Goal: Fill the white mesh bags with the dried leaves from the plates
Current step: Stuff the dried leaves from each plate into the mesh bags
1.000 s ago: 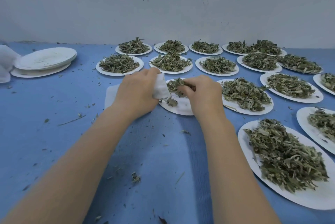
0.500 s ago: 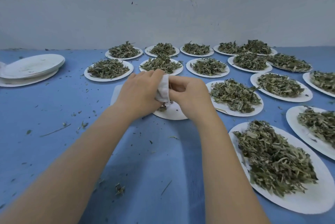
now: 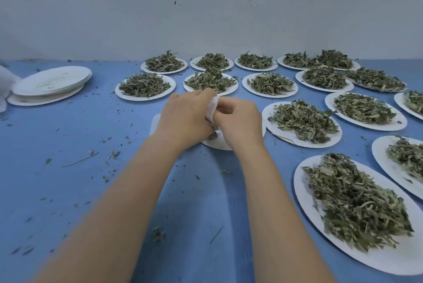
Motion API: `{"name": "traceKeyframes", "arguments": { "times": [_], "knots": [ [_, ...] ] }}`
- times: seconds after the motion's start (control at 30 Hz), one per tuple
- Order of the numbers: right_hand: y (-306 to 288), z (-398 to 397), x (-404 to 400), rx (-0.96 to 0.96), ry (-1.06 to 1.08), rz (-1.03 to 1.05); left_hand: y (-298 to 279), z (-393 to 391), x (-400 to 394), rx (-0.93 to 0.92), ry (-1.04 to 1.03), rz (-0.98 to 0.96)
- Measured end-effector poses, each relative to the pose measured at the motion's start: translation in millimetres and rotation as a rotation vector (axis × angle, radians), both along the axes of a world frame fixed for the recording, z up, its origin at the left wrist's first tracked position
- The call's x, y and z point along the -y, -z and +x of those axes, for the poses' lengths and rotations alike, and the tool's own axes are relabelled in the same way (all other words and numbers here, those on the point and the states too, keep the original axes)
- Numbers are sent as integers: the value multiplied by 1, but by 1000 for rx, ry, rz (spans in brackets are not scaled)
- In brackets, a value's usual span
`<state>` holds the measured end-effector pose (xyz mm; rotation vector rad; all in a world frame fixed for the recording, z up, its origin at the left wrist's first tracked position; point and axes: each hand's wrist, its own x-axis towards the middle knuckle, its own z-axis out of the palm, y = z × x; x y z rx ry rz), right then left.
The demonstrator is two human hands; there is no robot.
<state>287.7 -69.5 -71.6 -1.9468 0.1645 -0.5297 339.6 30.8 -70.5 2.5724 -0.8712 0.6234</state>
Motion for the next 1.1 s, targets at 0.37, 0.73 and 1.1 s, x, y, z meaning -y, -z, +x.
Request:
{"name": "traceKeyframes", "arguments": {
  "times": [0.37, 0.73, 1.1],
  "knots": [
    [20, 8, 1, -221, -19, -509, -4, 7, -21, -113, -273, -170],
    [17, 5, 5, -218, 60, -559, -5, 0, -22, -226, -253, -257],
    [26, 10, -16, -222, -88, -678, -11, 3, -26, -228, -247, -340]
  ]
}}
